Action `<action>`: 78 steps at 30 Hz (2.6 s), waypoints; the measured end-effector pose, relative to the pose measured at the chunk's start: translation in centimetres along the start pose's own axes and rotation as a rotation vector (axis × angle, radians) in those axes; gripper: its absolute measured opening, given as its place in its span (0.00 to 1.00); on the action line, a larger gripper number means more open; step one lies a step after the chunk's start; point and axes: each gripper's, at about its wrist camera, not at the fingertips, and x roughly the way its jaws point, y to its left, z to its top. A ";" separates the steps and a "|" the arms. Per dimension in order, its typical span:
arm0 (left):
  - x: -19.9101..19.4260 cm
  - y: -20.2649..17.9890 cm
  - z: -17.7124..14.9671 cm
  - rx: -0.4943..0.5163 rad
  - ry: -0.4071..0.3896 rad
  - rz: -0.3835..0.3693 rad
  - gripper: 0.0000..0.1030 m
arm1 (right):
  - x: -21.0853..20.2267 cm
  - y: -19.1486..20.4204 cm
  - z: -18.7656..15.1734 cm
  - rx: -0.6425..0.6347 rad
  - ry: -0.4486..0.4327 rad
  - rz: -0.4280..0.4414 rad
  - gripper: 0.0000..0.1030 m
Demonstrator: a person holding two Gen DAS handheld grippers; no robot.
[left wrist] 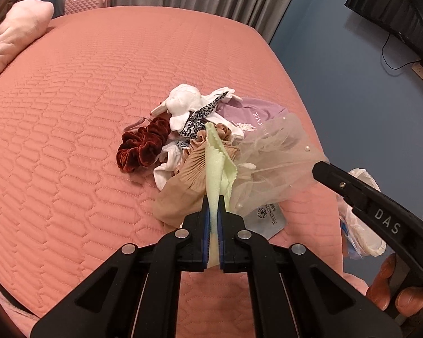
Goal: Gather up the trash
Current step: 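Carry both items to the wastebasket and open both tools to drop them, then return to the bed and grasp the grey pouch with the right tool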
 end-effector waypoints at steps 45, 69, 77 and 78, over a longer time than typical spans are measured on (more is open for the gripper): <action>-1.6 -28.7 1.9 0.467 -0.014 -0.356 0.05 | -21.6 -19.8 3.6 0.216 -0.353 -0.300 0.01; -0.8 -26.8 1.6 0.397 -0.051 -0.262 0.59 | -20.4 -19.5 1.0 0.239 -0.321 -0.312 0.35; -1.1 -20.9 0.8 0.324 -0.050 -0.168 0.64 | -18.1 -14.5 -1.3 0.185 -0.257 -0.237 0.44; -1.2 -19.9 0.6 0.314 -0.052 -0.152 0.65 | -17.6 -13.6 -1.7 0.174 -0.245 -0.227 0.47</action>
